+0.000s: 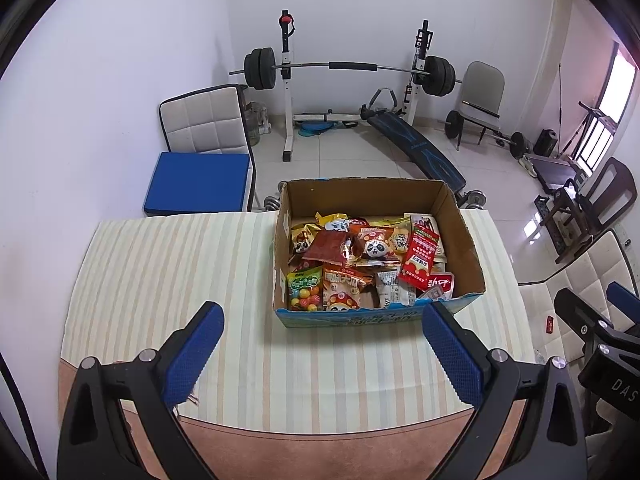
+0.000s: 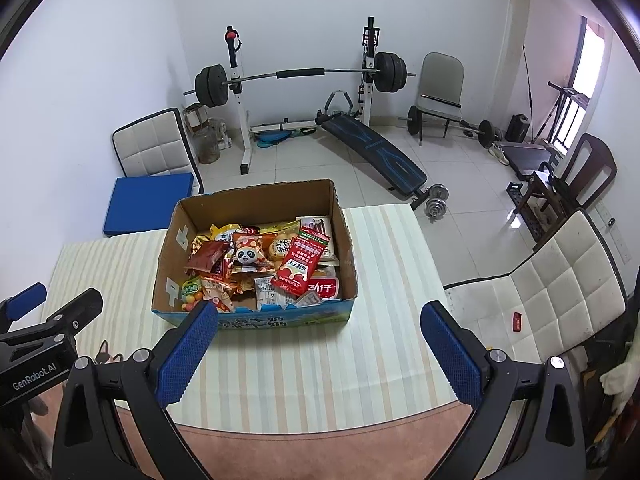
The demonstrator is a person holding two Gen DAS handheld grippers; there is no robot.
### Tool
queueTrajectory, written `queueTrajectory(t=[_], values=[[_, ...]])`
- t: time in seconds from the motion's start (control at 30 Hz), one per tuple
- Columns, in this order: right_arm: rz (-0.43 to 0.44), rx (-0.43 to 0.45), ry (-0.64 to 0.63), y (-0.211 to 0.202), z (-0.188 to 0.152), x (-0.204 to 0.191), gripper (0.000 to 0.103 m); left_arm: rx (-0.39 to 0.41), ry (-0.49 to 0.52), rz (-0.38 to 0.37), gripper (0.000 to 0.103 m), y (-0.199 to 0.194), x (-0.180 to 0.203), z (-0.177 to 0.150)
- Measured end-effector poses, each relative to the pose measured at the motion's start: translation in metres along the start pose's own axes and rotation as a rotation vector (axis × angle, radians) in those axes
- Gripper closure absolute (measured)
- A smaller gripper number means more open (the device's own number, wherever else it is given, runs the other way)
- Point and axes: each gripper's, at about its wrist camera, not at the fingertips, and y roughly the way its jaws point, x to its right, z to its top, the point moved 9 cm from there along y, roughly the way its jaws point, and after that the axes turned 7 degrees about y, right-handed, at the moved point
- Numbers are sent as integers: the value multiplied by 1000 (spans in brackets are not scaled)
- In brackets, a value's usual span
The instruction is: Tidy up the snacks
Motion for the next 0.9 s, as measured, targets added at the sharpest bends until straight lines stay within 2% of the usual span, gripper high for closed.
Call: queueTrajectory(t=[0.9], values=[[3,12,-3,-7,1,-5,0,4,13,-3,1,-4,1,0]])
